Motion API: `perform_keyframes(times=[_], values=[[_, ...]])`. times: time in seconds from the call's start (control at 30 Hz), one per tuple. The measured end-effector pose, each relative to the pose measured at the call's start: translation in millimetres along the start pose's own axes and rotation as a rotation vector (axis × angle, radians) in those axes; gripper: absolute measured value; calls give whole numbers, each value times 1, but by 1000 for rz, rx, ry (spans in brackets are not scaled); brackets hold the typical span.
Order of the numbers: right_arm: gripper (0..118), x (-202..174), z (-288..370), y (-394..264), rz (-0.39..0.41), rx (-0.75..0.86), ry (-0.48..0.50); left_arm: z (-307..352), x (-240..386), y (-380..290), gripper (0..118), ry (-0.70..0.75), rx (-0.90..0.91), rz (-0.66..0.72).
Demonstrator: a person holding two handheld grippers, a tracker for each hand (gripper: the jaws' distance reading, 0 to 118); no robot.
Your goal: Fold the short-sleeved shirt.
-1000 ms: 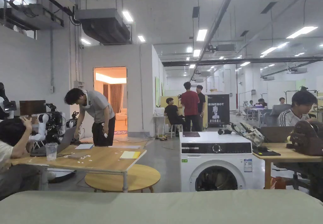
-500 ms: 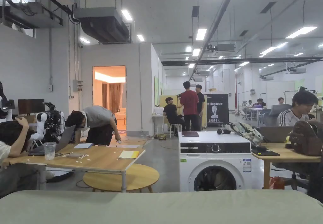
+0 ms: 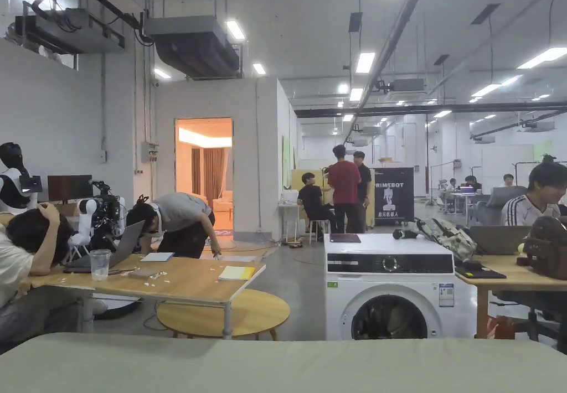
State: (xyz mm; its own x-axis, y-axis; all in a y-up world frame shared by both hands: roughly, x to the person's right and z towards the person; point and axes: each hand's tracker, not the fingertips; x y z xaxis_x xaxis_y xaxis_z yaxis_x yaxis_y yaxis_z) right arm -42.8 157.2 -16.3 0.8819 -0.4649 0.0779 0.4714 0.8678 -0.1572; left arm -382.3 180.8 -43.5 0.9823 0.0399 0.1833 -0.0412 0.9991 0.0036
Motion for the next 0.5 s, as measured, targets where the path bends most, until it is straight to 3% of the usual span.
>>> perform_keyframes(times=[0.13,0.23,0.37,0.5], values=[[105,3,-9,4,-71,-99,-24,-3,2,-4,103,-5,-15,1],[105,11,-10,2,-79,-95,29,-6,3,-8,103,-7,-27,-6],[105,15,-13,-2,-84,-75,10,-10,3,-12,103,-9,-38,-3],[105,14,-16,-6,-9,-50,-34,-15,3,-16,103,-16,-53,0]])
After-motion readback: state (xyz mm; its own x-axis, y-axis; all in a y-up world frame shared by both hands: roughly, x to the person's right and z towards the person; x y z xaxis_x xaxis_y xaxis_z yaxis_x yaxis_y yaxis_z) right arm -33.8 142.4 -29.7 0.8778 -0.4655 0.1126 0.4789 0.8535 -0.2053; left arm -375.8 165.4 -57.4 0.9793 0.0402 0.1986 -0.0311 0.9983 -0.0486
